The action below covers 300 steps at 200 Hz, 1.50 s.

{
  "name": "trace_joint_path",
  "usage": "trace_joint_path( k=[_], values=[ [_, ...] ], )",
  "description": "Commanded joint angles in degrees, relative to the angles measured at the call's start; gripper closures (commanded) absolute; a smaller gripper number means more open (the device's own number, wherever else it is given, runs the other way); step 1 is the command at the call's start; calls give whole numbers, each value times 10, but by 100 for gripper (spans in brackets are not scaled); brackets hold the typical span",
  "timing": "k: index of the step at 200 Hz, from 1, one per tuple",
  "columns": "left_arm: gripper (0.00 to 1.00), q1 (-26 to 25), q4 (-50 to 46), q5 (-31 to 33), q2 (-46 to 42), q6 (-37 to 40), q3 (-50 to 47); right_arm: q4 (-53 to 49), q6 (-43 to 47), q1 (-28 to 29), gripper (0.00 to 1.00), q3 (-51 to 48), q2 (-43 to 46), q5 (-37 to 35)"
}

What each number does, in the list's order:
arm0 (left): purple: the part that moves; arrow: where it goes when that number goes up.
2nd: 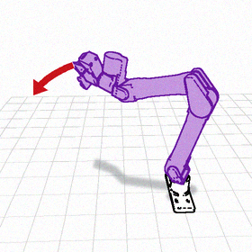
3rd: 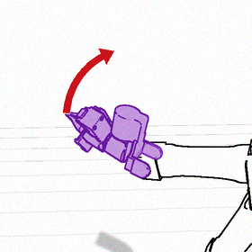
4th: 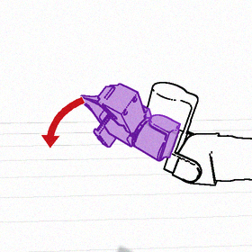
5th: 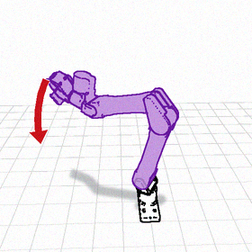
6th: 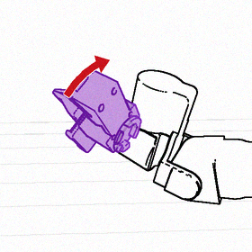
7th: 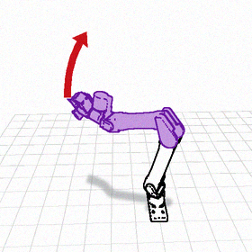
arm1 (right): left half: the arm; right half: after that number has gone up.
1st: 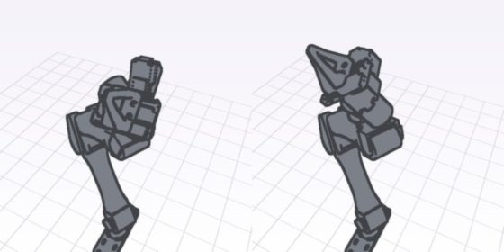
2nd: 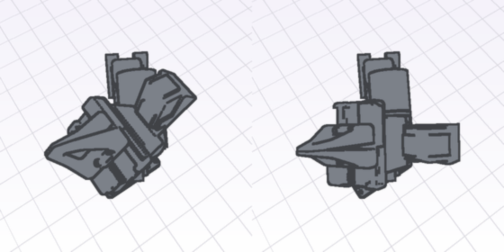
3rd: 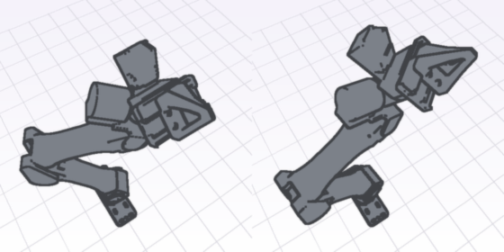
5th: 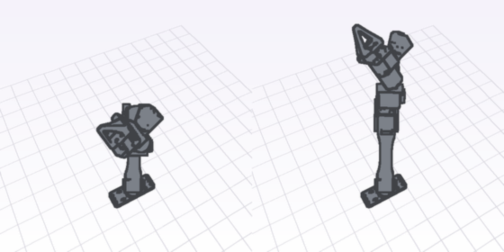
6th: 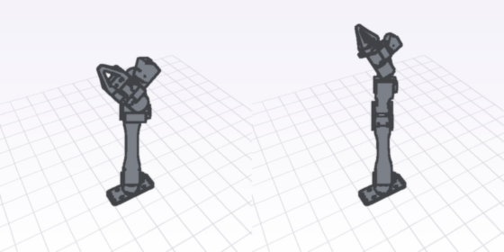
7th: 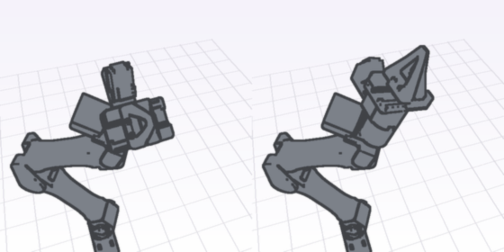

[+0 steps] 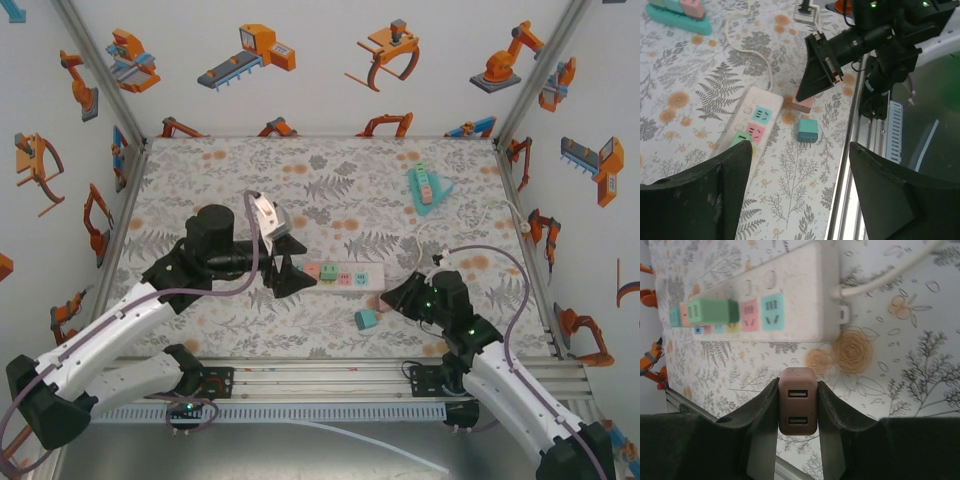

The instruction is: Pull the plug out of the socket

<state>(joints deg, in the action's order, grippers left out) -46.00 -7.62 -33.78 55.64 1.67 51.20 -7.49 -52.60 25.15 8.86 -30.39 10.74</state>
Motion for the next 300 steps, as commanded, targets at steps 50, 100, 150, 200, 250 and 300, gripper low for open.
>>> trace_joint_path(
  k=[50,100,150,200,250,300],
  values=[
    [1,-22,36,-20,18,38,-7,17,-63,-4,80,-35,-30,-23],
    [3,-22,30,2,11,42,-9,-3,-72,-4,65,-36,-35,-48],
    [3,-23,32,33,0,39,-19,-41,-72,-4,54,-27,-14,-59],
    [3,-23,30,125,-25,31,-31,-97,-55,-4,49,13,28,-90],
    [3,-23,41,235,-61,18,-56,-69,-2,-4,46,65,63,-132],
    [3,-22,41,451,-95,-54,-91,174,326,-4,45,91,12,-22]
  ],
)
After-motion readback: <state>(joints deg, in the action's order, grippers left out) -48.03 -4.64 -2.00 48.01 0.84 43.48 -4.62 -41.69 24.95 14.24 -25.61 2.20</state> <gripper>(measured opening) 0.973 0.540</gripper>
